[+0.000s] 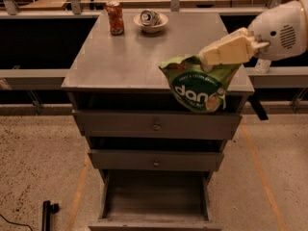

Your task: Place green rice chip bag into bottom drawer

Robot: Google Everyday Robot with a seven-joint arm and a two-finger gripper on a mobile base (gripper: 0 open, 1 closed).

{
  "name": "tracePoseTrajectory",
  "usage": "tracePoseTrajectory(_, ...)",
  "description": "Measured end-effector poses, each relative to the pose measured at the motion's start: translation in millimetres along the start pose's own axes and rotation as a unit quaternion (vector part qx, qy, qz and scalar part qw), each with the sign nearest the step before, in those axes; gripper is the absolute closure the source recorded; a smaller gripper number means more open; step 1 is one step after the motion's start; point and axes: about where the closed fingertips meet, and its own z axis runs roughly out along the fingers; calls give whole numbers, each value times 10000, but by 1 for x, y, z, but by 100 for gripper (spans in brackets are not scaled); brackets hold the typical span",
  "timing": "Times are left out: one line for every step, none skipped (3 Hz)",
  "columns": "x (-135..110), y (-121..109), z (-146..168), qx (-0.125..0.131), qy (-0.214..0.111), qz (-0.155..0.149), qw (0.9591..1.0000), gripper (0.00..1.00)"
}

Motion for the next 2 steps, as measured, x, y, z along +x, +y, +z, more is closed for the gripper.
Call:
tracePoseTrajectory(48, 21, 14, 76, 278, 362, 9989, 100)
tracePoseTrajectory(127, 36, 60, -24, 642, 797, 9948, 100)
